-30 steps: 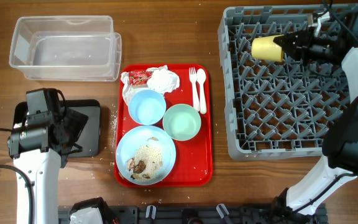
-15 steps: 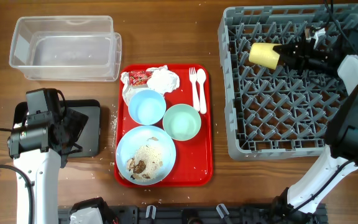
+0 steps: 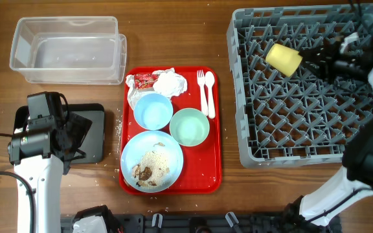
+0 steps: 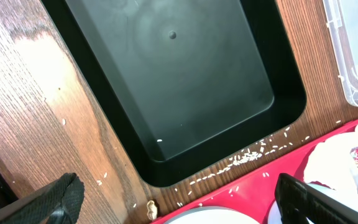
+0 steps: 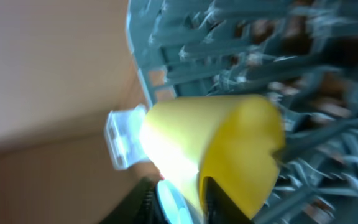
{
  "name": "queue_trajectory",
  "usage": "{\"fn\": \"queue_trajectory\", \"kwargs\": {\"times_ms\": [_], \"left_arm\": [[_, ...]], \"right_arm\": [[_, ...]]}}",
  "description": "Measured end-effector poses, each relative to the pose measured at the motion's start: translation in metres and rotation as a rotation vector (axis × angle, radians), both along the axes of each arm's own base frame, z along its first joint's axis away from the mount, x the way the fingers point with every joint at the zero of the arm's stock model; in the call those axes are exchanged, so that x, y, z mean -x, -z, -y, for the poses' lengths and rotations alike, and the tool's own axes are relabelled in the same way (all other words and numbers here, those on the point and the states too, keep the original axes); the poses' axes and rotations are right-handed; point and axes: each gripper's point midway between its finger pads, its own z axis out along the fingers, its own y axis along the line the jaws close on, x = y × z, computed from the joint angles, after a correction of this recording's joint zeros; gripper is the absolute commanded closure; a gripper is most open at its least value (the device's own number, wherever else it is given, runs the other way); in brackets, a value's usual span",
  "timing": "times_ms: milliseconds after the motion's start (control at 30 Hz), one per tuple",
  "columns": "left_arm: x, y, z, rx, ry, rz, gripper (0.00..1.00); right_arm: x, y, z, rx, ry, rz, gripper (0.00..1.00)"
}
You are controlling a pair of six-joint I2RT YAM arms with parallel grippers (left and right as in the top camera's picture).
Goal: Sort waste into correct bins and load items into the dishwasher rack
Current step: 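Lower the yellow cup into the rack and open the right gripper, then raise the right gripper and move it back toward the red tray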
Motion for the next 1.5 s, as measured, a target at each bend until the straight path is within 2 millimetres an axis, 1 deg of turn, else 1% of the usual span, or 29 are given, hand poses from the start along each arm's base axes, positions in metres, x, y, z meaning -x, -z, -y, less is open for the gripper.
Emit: {"fn": "queue_trajectory", "kwargs": {"times_ms": [33,67,200,267,300,333,400,467,533,567,600,633,667,733,767,833,867,967,1033,1167,1267,1367,1433,1500], "left_arm": [[0.0,0.0,0.0,0.0,0.0,0.0,0.0],[0.0,0.0,0.0,0.0,0.0,0.0,0.0],[0.0,0.0,0.0,0.0,0.0,0.0,0.0],[0.0,0.0,0.0,0.0,0.0,0.0,0.0],[0.0,0.0,0.0,0.0,0.0,0.0,0.0],[0.0,0.0,0.0,0.0,0.0,0.0,0.0],[0.0,0.0,0.0,0.0,0.0,0.0,0.0],[0.0,0.0,0.0,0.0,0.0,0.0,0.0],[0.0,0.0,0.0,0.0,0.0,0.0,0.0],[0.0,0.0,0.0,0.0,0.0,0.0,0.0],[0.0,0.0,0.0,0.0,0.0,0.0,0.0],[0.0,0.0,0.0,0.0,0.0,0.0,0.0],[0.0,0.0,0.0,0.0,0.0,0.0,0.0],[0.0,0.0,0.0,0.0,0.0,0.0,0.0],[0.0,0.0,0.0,0.0,0.0,0.0,0.0],[0.0,0.0,0.0,0.0,0.0,0.0,0.0],[0.0,0.0,0.0,0.0,0.0,0.0,0.0],[0.0,0.0,0.0,0.0,0.0,0.0,0.0],[0.0,0.0,0.0,0.0,0.0,0.0,0.0],[0.0,0.0,0.0,0.0,0.0,0.0,0.0],[0.0,0.0,0.0,0.0,0.0,0.0,0.0],[0.0,0.0,0.0,0.0,0.0,0.0,0.0],[0.0,0.0,0.0,0.0,0.0,0.0,0.0],[0.0,0.0,0.0,0.0,0.0,0.0,0.0]], "right_arm": [[0.002,-0.003,0.005,0.034,0.023,-0.008,0.41],[0.004,-0.012,0.012,0.083,0.057,-0.009,0.4],[0.012,-0.045,0.023,0.204,0.126,0.028,0.42],[0.018,-0.06,0.024,0.25,0.147,0.048,0.47],[0.019,-0.064,0.023,0.268,0.155,0.051,0.5],[0.02,-0.066,0.022,0.291,0.16,0.05,0.58],[0.019,-0.065,0.011,0.359,0.153,0.038,0.77],[0.014,-0.058,-0.011,0.429,0.115,0.024,0.86],[0.005,-0.053,-0.036,0.509,0.072,0.041,0.91],[-0.001,-0.048,-0.05,0.543,0.046,0.051,0.93],[-0.004,-0.043,-0.061,0.565,0.029,0.051,0.96],[-0.01,-0.035,-0.07,0.591,0.015,0.049,0.96],[-0.016,-0.023,-0.076,0.612,0.009,0.035,0.96],[-0.023,-0.003,-0.074,0.638,0.014,0.0,0.96],[-0.025,0.01,-0.069,0.656,0.024,-0.032,0.96],[-0.025,0.028,-0.058,0.701,0.044,-0.086,0.96],[-0.023,0.033,-0.054,0.719,0.053,-0.105,0.96],[-0.019,0.038,-0.042,0.781,0.083,-0.142,0.96],[-0.016,0.039,-0.036,0.808,0.096,-0.162,0.96],[-0.007,0.034,-0.023,0.872,0.132,-0.22,0.96],[0.007,0.032,-0.011,0.922,0.155,-0.28,0.96],[0.021,0.03,-0.004,0.935,0.177,-0.338,0.96],[0.025,0.026,-0.004,0.935,0.182,-0.343,0.96],[0.028,0.011,-0.009,0.909,0.178,-0.309,0.95]]}}
